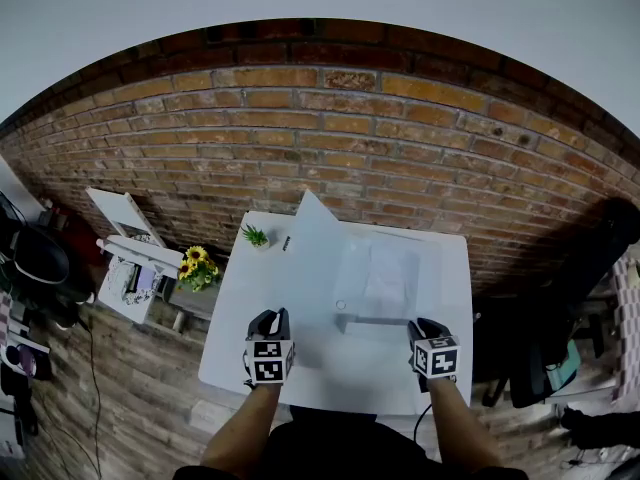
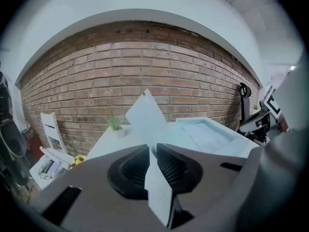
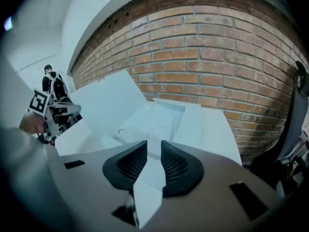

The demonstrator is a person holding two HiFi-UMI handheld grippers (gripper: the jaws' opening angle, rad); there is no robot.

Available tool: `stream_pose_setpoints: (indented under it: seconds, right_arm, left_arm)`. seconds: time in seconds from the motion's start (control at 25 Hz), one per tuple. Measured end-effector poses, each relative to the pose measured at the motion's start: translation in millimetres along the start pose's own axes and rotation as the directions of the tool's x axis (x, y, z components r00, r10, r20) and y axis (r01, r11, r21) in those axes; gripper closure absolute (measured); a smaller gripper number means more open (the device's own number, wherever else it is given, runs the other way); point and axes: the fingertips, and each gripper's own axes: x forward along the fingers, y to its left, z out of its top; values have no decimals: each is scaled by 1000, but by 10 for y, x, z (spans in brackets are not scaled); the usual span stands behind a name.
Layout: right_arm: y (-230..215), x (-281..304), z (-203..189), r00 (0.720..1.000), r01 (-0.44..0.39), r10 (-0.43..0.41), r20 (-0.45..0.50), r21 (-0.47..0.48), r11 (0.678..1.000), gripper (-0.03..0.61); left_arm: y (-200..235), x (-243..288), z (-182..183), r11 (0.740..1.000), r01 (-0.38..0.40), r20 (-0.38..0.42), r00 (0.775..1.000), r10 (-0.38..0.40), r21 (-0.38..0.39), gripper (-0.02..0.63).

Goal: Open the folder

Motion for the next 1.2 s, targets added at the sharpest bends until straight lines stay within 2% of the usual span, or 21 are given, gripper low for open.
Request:
stream_pose_setpoints:
  seconds: [0.08, 0.2, 0.44, 0.64, 0.88, 1.2]
  right_arm:
    - [46, -132, 231, 996, -26, 24, 89, 22, 999, 509]
    - [116, -386, 554, 974, -80, 71, 216, 37, 996, 563]
    - [226, -718, 951, 926, -136, 129, 356, -7, 991, 565]
    - [292, -791, 1032, 914, -133, 139, 380, -44, 990, 565]
    - [231, -839, 985, 916, -110, 114, 385, -32, 993, 565]
    - [238, -879, 1040, 904, -121, 125, 409, -37, 992, 565]
  left_arm:
    - [-11, -11, 24, 1000, 2, 3, 1000, -2, -2, 555]
    - [-58, -27, 71, 1000, 11, 10, 1000, -11, 9, 556]
    - [-83, -27, 86, 1000, 15, 4, 1000, -15, 2, 557]
    - [-34, 6, 68, 1000, 10, -12, 1000, -10, -9, 557]
    - [53, 45, -3, 1000, 2, -28, 1000, -2, -23, 555]
    - [23, 45, 41, 999, 20, -21, 1000, -21, -29, 554]
